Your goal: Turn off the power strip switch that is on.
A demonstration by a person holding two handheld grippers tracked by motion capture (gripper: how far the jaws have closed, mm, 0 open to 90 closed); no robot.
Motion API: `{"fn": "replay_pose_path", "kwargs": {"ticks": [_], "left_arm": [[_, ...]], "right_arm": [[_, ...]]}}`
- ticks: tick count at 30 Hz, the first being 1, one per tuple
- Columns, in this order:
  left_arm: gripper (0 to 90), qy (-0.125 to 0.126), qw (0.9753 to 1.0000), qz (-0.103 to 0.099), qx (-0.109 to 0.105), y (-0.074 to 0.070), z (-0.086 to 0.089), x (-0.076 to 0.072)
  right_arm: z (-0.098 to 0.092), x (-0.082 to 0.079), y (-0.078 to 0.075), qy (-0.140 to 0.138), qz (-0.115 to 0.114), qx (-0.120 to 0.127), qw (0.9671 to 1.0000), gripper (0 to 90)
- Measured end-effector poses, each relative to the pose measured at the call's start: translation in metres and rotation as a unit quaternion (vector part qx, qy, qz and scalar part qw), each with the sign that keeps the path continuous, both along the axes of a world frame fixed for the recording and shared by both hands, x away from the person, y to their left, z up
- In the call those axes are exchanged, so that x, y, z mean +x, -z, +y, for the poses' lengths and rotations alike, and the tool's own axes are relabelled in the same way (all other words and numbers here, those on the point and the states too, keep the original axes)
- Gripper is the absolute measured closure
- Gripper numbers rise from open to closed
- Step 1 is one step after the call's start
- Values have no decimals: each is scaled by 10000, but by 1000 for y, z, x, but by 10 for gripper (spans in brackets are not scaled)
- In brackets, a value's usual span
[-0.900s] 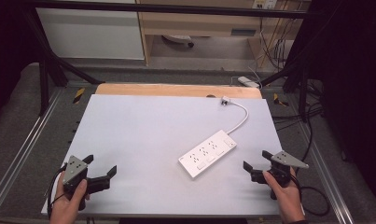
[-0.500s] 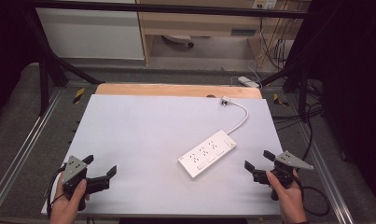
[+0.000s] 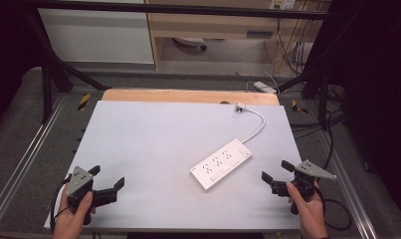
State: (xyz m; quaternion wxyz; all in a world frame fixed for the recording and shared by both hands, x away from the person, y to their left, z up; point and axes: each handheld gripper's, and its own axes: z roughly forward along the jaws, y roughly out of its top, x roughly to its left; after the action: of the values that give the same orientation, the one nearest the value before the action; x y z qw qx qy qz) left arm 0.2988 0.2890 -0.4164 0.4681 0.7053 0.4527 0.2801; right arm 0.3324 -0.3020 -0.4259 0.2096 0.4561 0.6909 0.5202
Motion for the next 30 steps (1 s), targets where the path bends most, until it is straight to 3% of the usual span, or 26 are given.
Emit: {"fn": "replay_pose_path", "kwargs": {"ticks": [10, 21, 30], "left_arm": [[50, 5, 10000, 9, -55, 0, 0, 0], [50, -11, 10000, 40, -71, 1, 1, 0], [50, 3, 10000, 47, -37, 1, 1, -1]], "right_arm": [[2, -3, -12, -2, -60, -29, 10000, 24], [6, -3, -31, 352, -381, 62, 9986, 16], [17, -4, -43, 216, -481, 182, 9984, 63]]}}
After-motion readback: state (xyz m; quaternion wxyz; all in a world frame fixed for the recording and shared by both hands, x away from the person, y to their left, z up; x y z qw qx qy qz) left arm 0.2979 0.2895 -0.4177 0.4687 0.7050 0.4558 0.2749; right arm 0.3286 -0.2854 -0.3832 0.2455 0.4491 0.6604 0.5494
